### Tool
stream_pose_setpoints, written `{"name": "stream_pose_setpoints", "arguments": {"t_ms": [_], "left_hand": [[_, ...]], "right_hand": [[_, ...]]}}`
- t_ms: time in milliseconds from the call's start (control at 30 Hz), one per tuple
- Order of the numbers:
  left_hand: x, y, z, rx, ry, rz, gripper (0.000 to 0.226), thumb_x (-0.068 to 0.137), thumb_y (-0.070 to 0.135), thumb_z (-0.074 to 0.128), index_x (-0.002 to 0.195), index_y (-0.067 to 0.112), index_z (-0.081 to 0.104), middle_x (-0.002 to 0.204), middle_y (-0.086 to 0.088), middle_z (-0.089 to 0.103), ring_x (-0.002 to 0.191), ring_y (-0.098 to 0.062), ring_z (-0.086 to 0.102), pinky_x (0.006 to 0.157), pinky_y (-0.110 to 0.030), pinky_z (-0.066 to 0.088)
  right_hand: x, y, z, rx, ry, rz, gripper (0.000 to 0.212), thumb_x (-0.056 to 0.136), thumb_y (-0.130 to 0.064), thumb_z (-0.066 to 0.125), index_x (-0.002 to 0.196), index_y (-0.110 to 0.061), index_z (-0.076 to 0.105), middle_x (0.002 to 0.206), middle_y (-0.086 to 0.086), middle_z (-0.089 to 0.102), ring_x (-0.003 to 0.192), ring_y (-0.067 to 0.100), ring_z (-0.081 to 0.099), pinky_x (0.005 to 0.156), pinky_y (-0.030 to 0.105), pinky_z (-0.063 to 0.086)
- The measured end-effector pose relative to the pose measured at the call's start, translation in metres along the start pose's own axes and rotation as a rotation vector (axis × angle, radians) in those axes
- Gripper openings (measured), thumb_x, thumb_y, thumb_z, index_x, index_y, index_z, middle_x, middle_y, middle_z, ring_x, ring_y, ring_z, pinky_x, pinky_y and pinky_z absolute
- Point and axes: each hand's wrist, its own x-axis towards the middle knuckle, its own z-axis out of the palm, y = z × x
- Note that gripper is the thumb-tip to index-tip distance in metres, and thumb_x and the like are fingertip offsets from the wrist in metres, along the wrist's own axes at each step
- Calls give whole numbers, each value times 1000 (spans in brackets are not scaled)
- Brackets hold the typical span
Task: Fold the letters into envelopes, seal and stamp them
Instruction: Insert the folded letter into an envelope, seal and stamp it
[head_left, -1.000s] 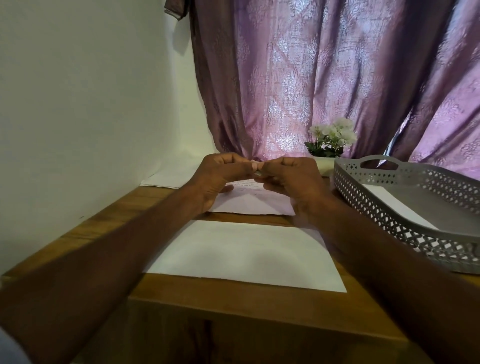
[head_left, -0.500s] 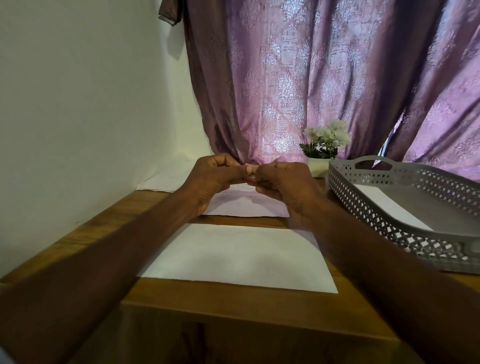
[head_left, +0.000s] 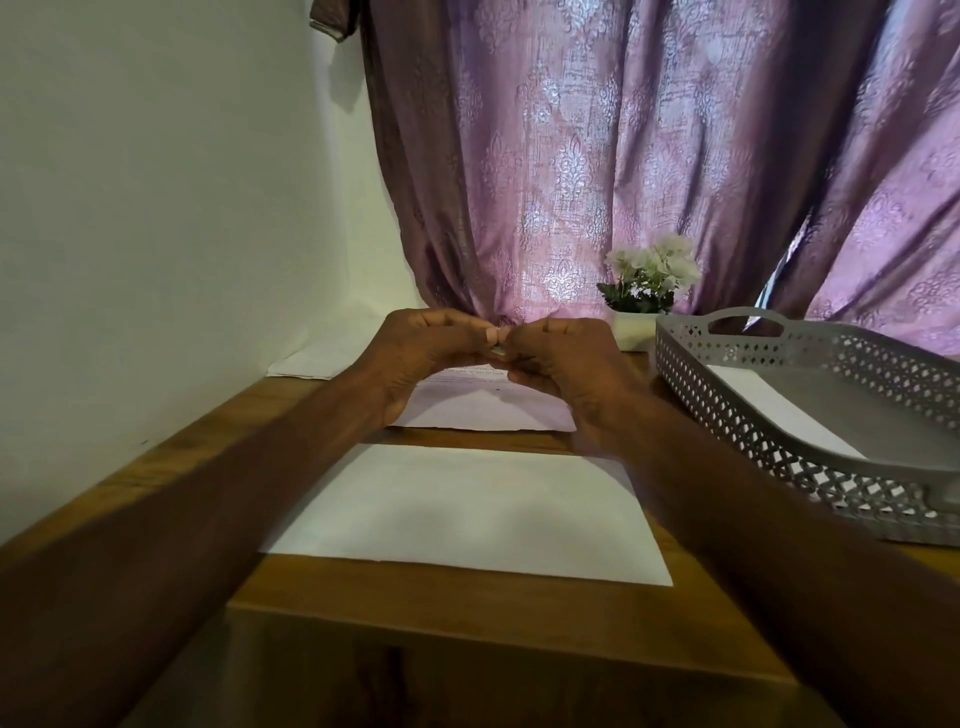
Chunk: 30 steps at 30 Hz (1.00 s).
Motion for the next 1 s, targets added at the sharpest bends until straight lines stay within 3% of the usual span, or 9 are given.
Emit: {"name": "stream_pose_setpoints", "arguments": {"t_ms": [267, 433, 567, 667, 733, 833, 1000], "left_hand": [[-1, 4, 3, -112, 17, -89, 25, 90, 18, 78, 111, 4, 78, 109, -13, 79, 102, -31, 76, 101, -38, 58], [1, 0, 1, -234, -46, -135, 16, 89, 11, 78, 103, 4, 81, 107, -16, 79, 99, -32, 78, 86, -31, 63], [2, -2, -1, -251, -79, -162, 15, 89, 11, 79, 101, 3, 80, 107, -17, 79, 98, -31, 78, 76, -26, 62], [3, -2, -2, -234, -55, -196, 31, 85, 15, 83, 106, -2, 69, 110, -18, 78, 97, -28, 78, 74, -26, 62], [5, 0, -4, -176, -60, -194, 38, 84, 19, 85, 113, 1, 68, 112, -16, 77, 100, -28, 77, 83, -36, 63], [4, 4, -7, -117, -129, -203, 39, 81, 27, 86, 116, 14, 74, 113, -7, 79, 105, -26, 76, 104, -46, 52], [1, 1, -6, -159, -167, -152, 30, 90, 15, 76, 116, 1, 76, 115, -16, 78, 107, -33, 75, 108, -45, 53]], "right_hand": [[0, -1, 1, -4, 18, -5, 5, 84, -12, 81, 81, -10, 77, 83, 12, 78, 79, 22, 77, 80, 35, 64], [-2, 1, 1, 32, 6, 22, 7, 82, -13, 83, 80, -10, 77, 87, 15, 78, 83, 26, 76, 82, 38, 63], [1, 2, 0, 29, 7, 34, 24, 82, -10, 82, 60, -17, 78, 76, 8, 77, 80, 24, 75, 81, 37, 63], [1, 4, -1, 13, 9, 41, 12, 82, -10, 82, 71, -11, 79, 81, 12, 78, 82, 26, 76, 79, 36, 63], [1, 3, -3, 20, 10, 58, 7, 83, -11, 81, 77, -9, 78, 87, 15, 79, 88, 29, 78, 77, 34, 63], [0, 3, -5, 27, -2, 65, 13, 85, -13, 80, 72, -11, 80, 88, 13, 79, 90, 27, 78, 75, 32, 62], [-2, 4, -5, 78, -42, 94, 8, 83, -13, 79, 87, -6, 79, 90, 14, 80, 85, 23, 78, 72, 29, 62]]}}
